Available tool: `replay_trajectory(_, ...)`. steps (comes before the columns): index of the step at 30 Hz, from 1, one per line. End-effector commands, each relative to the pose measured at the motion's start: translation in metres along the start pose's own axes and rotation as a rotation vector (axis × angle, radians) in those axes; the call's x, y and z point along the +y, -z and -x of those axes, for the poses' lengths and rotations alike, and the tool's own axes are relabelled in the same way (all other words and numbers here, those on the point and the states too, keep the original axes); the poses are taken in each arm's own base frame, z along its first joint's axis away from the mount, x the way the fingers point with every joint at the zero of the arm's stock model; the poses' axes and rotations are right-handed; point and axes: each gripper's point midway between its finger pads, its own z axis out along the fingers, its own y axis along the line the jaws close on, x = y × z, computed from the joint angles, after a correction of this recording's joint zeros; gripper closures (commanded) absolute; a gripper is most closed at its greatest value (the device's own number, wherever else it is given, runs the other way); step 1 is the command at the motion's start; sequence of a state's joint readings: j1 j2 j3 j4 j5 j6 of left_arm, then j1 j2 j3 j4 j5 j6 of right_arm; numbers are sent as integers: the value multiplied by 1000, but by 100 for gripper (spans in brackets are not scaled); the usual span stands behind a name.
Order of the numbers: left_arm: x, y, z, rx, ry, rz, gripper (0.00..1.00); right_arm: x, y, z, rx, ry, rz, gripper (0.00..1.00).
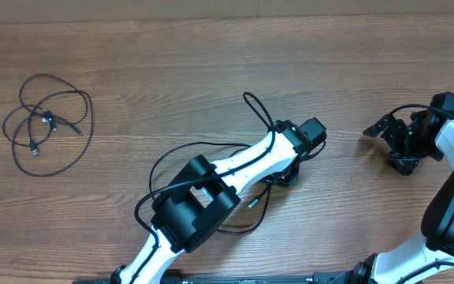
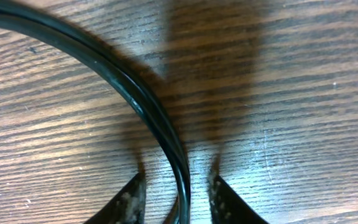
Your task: Untangle cables
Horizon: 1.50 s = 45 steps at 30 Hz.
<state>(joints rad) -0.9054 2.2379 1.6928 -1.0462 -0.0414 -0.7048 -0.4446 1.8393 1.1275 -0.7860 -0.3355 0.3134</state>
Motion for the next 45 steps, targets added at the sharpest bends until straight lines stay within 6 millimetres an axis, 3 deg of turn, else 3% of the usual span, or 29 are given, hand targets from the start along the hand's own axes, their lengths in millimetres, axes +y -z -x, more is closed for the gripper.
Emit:
replay_trajectory(1, 4, -13, -8, 34, -1, 13, 55, 4, 4, 9, -24, 12, 6, 0)
replay_trajectory(4, 4, -14, -7, 29, -1, 14, 42, 4, 4, 9, -24, 11, 6, 0)
replay_trajectory(11, 7, -14, -3, 8, -1, 32, 42, 4, 4, 9, -24, 11, 6, 0)
replay_trajectory(14, 5, -14, -1, -3, 0, 26, 30, 4, 4, 9, -24, 11, 6, 0)
replay_trajectory(19, 4, -14, 2, -12, 0, 19, 28, 4, 4, 9, -24, 11, 6, 0)
replay_trajectory(29, 2, -14, 3, -18, 1, 12, 40, 4, 4, 9, -24, 11, 6, 0)
replay_trajectory(34, 2, -14, 3, -18, 1, 12, 58, 4, 4, 9, -24, 12, 6, 0)
replay_trajectory(39, -2, -13, 0, -13, -6, 3, 58, 4, 4, 9, -24, 12, 6, 0)
replay_trajectory(45, -9, -13, -6, 4, 25, -15, 67, 4, 4, 9, -24, 11, 6, 0)
